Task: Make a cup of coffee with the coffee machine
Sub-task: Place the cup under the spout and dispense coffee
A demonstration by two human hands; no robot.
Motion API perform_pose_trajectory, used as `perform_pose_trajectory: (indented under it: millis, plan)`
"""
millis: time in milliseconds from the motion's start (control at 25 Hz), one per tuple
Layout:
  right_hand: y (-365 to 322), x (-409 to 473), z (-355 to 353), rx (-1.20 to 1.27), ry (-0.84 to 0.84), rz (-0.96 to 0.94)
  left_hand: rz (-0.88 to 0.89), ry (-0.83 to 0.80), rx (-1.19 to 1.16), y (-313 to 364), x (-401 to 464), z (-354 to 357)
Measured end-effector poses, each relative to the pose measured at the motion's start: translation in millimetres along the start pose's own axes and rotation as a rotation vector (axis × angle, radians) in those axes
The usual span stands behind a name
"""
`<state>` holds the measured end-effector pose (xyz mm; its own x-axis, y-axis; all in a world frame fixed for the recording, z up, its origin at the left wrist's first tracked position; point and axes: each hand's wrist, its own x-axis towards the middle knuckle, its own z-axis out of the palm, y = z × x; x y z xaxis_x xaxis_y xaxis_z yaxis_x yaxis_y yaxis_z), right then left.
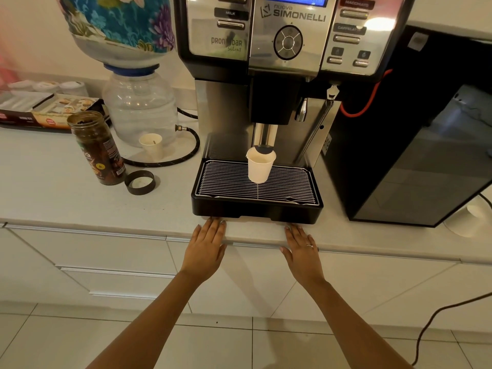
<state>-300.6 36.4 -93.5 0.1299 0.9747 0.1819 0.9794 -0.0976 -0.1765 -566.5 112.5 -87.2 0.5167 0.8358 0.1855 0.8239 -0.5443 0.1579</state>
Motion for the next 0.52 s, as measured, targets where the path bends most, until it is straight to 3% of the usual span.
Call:
perform_pose_trajectory:
  millis: [520]
  plan:
    - [0.0, -0.8, -0.6, 0.005, -0.011, 0.005, 0.0, -0.004, 0.033, -0.6, -0.7, 0.3]
